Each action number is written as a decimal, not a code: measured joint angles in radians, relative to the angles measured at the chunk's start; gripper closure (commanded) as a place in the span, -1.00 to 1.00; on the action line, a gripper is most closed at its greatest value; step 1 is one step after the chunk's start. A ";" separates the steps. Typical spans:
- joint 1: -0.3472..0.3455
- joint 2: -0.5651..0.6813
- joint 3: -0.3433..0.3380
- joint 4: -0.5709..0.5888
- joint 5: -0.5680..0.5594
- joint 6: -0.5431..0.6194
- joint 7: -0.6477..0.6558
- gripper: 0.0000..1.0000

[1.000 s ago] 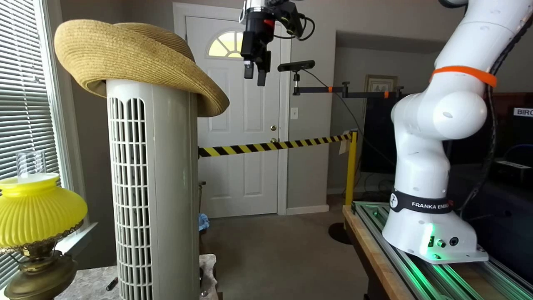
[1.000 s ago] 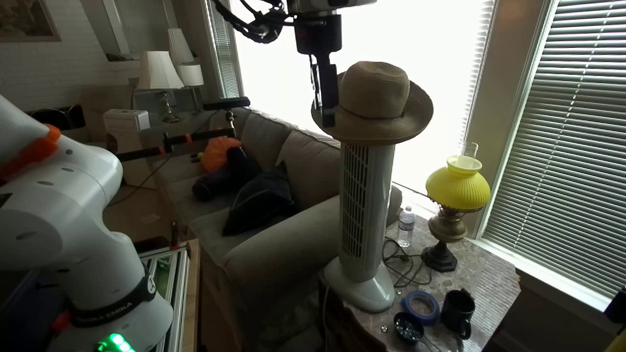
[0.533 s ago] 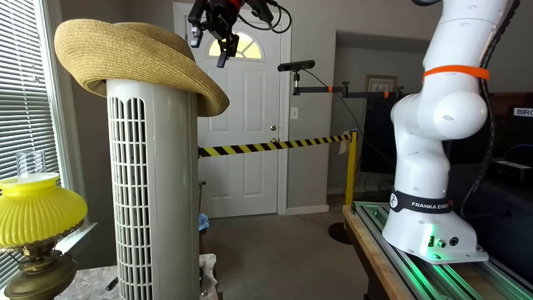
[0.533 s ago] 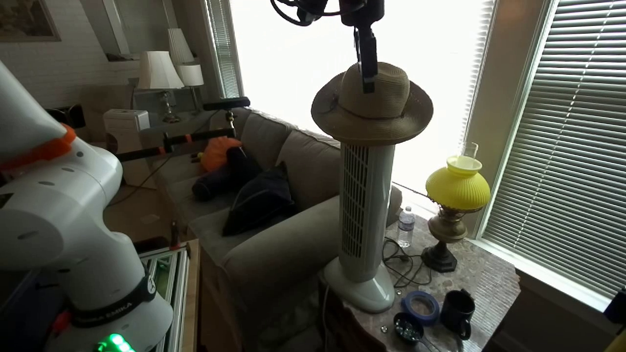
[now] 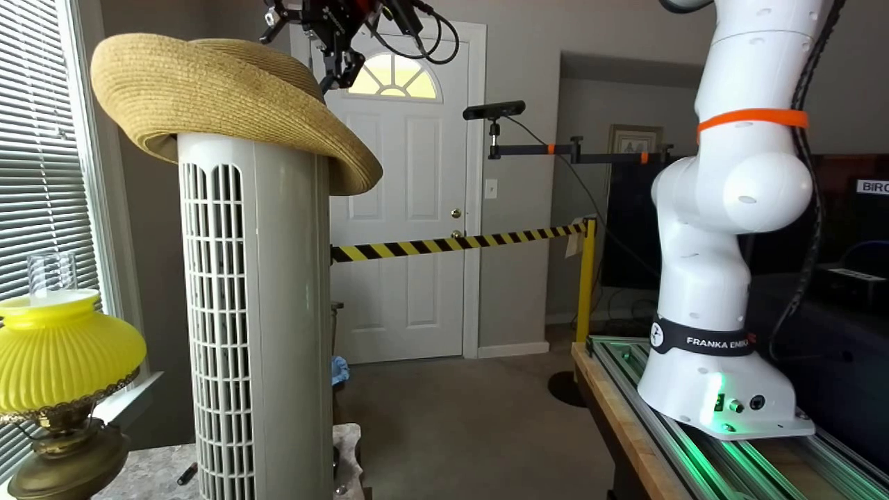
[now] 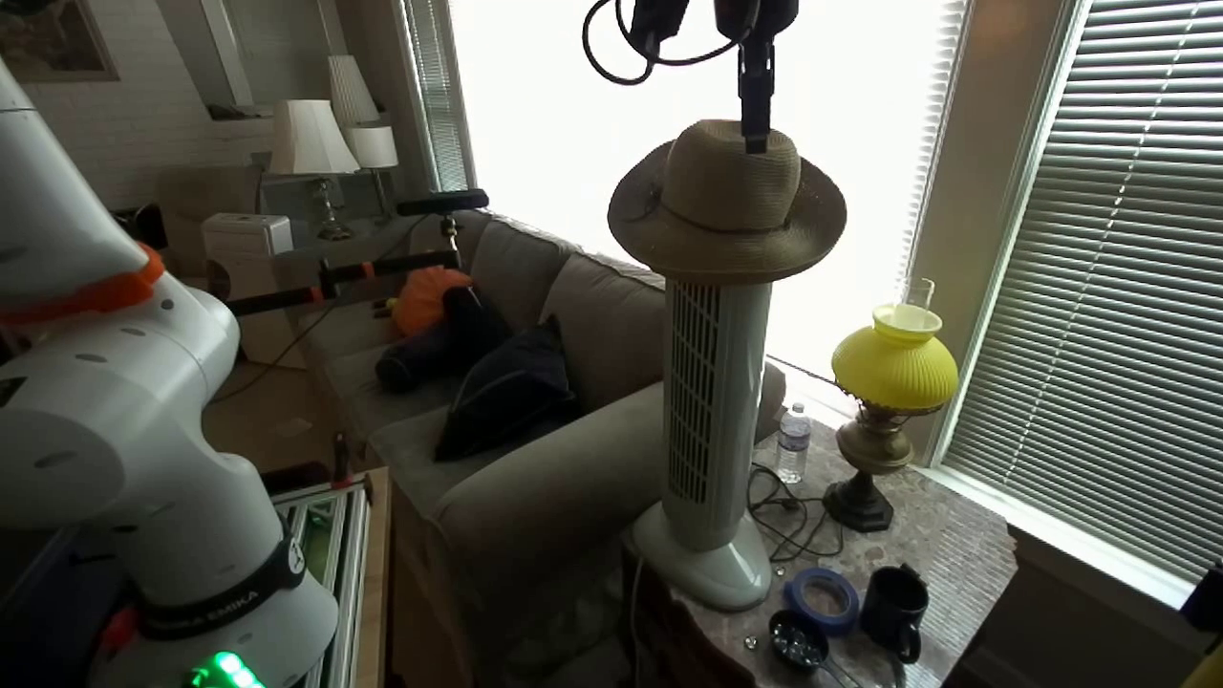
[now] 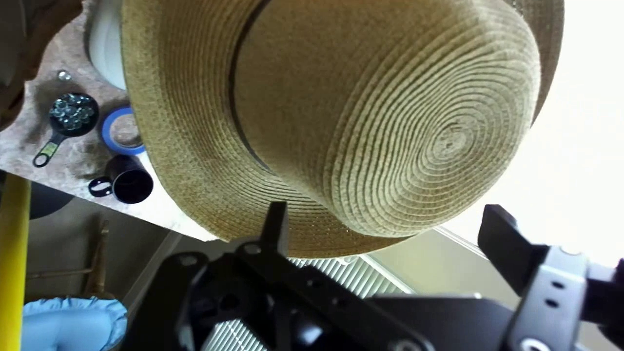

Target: Remove the hat from the fan

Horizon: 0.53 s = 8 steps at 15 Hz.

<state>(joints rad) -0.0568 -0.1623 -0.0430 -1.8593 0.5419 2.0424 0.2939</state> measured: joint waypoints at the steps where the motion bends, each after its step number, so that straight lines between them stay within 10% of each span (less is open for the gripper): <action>1: 0.003 0.006 0.000 0.000 0.020 0.015 -0.001 -1.00; 8: 0.017 0.037 0.007 0.000 0.051 0.031 -0.001 -1.00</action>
<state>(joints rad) -0.0400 -0.1256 -0.0355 -1.8593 0.5926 2.0734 0.2932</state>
